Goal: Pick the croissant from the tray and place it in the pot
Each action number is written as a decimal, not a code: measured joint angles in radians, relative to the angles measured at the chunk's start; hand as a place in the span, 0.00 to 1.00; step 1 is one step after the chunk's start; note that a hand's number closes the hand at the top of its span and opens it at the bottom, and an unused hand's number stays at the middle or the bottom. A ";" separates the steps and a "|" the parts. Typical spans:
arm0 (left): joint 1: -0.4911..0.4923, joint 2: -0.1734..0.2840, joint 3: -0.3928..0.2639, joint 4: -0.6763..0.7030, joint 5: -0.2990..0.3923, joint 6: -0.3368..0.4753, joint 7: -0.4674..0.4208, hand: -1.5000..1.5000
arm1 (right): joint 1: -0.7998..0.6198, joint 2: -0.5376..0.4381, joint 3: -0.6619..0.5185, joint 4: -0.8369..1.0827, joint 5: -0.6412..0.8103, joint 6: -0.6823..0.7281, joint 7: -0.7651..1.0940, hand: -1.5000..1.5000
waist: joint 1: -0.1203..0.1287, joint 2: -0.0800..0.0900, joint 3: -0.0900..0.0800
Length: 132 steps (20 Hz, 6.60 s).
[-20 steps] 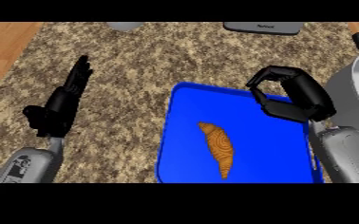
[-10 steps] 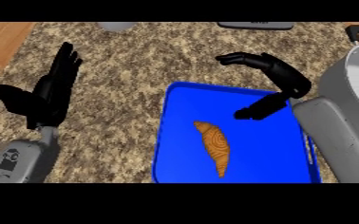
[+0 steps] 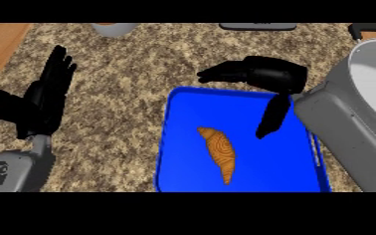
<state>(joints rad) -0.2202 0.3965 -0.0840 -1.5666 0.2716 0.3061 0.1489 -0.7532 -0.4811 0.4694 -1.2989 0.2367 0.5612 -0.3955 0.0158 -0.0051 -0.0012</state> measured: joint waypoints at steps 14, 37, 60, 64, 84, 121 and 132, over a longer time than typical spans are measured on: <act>0.026 -0.037 0.016 -0.042 -0.038 0.010 0.023 0.50 | 0.069 0.066 0.200 -0.273 0.211 0.224 0.366 0.00 | -0.018 0.002 0.001; 0.043 -0.114 0.090 -0.076 -0.118 -0.073 0.058 0.50 | 0.234 0.216 0.205 -0.172 0.636 0.173 0.288 0.00 | -0.012 0.005 0.001; 0.028 -0.146 0.169 -0.069 -0.146 -0.153 0.075 0.50 | 0.231 0.282 0.180 0.023 0.919 -0.018 -0.025 1.00 | -0.010 -0.003 0.002; 0.056 -0.140 0.184 -0.074 -0.149 -0.152 0.063 0.50 | 0.335 0.324 0.078 -0.033 0.886 -0.030 0.115 1.00 | -0.034 -0.010 0.002; 0.065 -0.148 0.188 -0.095 -0.153 -0.143 0.083 0.50 | 0.720 0.477 -0.233 -0.872 0.813 -0.340 0.848 1.00 | -0.050 -0.005 0.001; 0.019 -0.187 0.179 -0.090 -0.194 -0.163 0.095 0.50 | 0.405 0.028 -0.990 -0.001 0.695 -0.717 0.412 1.00 | -0.001 0.010 0.002; 0.020 -0.191 0.185 -0.071 -0.192 -0.180 0.069 0.50 | 0.232 -0.046 -1.071 0.473 0.519 -0.633 0.245 0.00 | 0.003 0.006 -0.008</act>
<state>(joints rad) -0.2000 0.2052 0.1012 -1.6372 0.0799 0.1264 0.2181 -0.5217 -0.5267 -0.6015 -0.8261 0.7557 -0.0718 -0.1507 0.0186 0.0010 -0.0093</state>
